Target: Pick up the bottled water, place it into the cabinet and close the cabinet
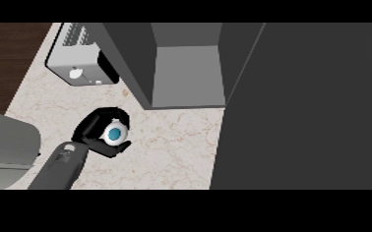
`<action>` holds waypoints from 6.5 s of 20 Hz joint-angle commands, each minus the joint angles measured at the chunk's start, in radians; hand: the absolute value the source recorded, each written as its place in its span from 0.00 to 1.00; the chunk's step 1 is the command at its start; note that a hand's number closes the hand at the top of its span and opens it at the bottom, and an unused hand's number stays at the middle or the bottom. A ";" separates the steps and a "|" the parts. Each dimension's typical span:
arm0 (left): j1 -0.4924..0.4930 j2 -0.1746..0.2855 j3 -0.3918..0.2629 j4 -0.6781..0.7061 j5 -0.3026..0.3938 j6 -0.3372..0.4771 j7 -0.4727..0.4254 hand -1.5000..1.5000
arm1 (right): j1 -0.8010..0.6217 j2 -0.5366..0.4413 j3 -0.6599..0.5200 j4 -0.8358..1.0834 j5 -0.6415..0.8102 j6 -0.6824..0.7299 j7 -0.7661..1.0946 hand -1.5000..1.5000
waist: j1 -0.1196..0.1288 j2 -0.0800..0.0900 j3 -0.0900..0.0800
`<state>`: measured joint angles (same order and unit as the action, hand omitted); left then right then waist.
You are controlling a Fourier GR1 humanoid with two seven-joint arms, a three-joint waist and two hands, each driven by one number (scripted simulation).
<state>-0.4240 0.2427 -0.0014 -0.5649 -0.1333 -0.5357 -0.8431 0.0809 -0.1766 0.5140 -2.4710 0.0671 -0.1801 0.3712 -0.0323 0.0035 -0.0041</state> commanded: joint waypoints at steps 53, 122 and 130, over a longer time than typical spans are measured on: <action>-0.423 -0.243 -0.386 -0.066 0.707 1.181 0.363 1.00 | 0.170 -0.110 -0.010 -0.076 -0.050 -0.035 -0.128 0.00 | -0.005 0.003 0.004; -0.106 -0.158 -0.450 -0.482 0.736 0.831 0.336 1.00 | 0.247 -0.220 -0.020 -0.098 0.028 0.100 -0.186 0.00 | 0.056 -0.019 0.004; 0.215 -0.008 -0.538 -0.884 0.689 0.884 0.387 1.00 | 0.170 -0.260 0.094 -0.130 -0.019 0.143 0.014 1.00 | 0.064 -0.016 0.003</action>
<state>-0.3617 0.1526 -0.5063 -1.2661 0.5749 0.3360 -0.4678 0.2557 -0.4204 0.5487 -2.4855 0.0149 -0.0465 0.2650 0.0254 -0.0122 -0.0005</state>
